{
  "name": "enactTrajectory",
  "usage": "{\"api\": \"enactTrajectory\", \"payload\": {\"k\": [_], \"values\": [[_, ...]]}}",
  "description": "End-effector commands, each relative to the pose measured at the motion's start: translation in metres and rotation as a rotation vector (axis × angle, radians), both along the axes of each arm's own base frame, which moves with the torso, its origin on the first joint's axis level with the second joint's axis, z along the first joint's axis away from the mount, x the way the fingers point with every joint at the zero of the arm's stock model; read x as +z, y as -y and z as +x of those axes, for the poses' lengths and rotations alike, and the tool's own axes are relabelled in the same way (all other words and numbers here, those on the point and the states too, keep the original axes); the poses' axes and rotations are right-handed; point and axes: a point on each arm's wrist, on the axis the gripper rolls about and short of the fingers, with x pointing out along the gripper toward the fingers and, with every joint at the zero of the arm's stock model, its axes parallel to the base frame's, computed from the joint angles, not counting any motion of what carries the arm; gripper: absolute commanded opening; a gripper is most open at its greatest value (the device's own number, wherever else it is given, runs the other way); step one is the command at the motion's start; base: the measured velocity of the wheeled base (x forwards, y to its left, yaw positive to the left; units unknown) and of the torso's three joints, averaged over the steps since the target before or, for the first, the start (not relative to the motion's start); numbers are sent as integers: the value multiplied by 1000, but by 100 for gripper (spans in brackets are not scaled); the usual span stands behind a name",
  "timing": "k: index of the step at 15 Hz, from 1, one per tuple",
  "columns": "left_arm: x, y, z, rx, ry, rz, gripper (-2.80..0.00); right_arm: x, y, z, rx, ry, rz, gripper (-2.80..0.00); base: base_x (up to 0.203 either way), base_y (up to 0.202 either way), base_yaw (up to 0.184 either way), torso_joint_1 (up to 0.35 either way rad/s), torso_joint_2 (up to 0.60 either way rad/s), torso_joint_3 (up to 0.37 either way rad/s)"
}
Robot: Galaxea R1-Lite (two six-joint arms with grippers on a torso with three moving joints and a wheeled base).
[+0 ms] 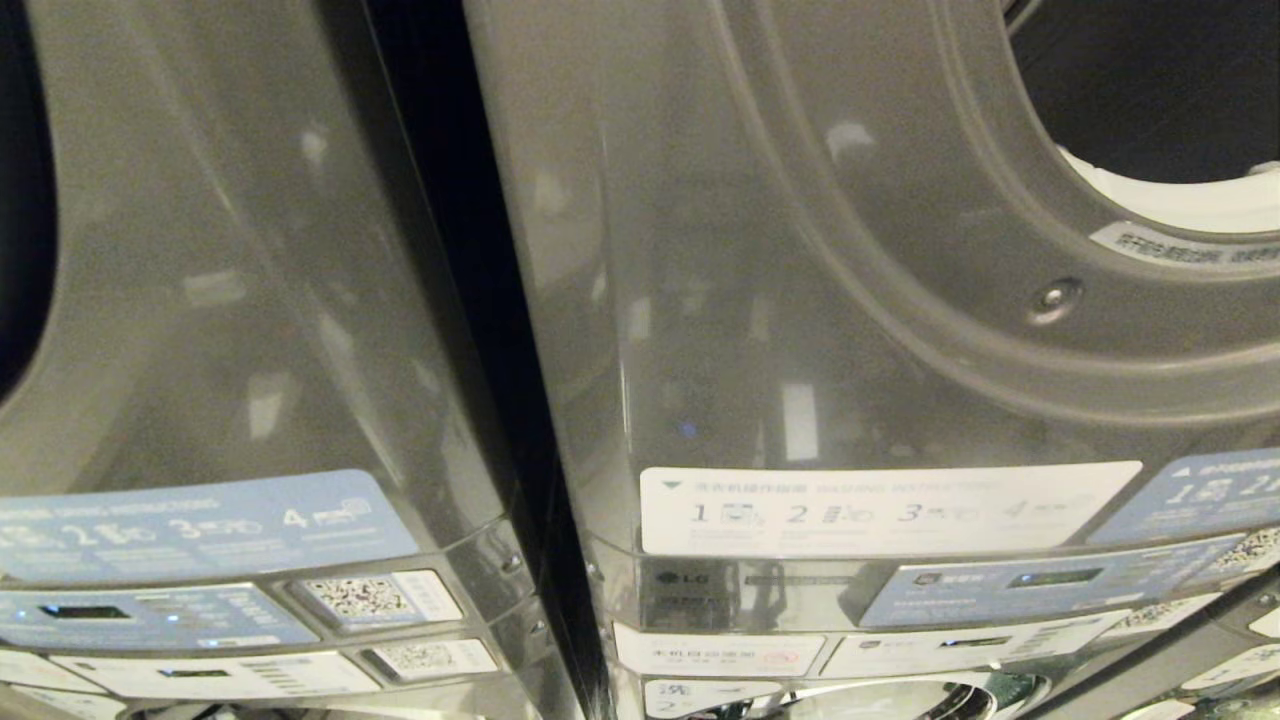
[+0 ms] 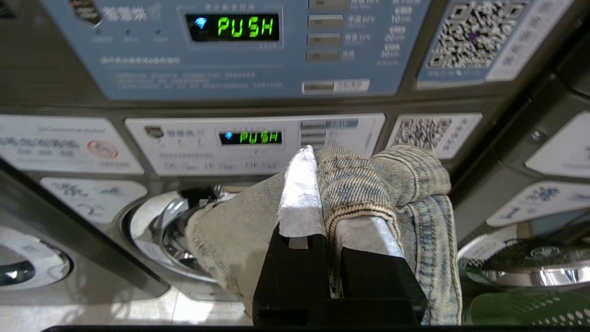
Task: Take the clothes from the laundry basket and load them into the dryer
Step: Put the clothes in the dryer
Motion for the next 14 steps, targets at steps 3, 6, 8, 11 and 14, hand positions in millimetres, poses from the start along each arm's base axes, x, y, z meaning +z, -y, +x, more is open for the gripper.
{"api": "enactTrajectory", "payload": {"k": [3,6,8,11,14], "values": [[0,0,0,0,0,0,-280,0,0,0,6,-2,-17,-280,188,0,1,3,2,2],[0,0,0,0,0,-2,-280,29,0,-8,1,89,-101,-280,41,0,0,2,1,0],[0,0,0,0,0,0,-280,96,0,-20,-4,203,-113,-280,0,0,0,0,0,0],[0,0,0,0,0,0,-280,234,0,-19,-7,380,-123,-280,0,0,0,0,0,0],[0,0,0,0,0,0,-280,334,-2,27,45,462,-141,-280,0,0,0,0,0,0]]}}
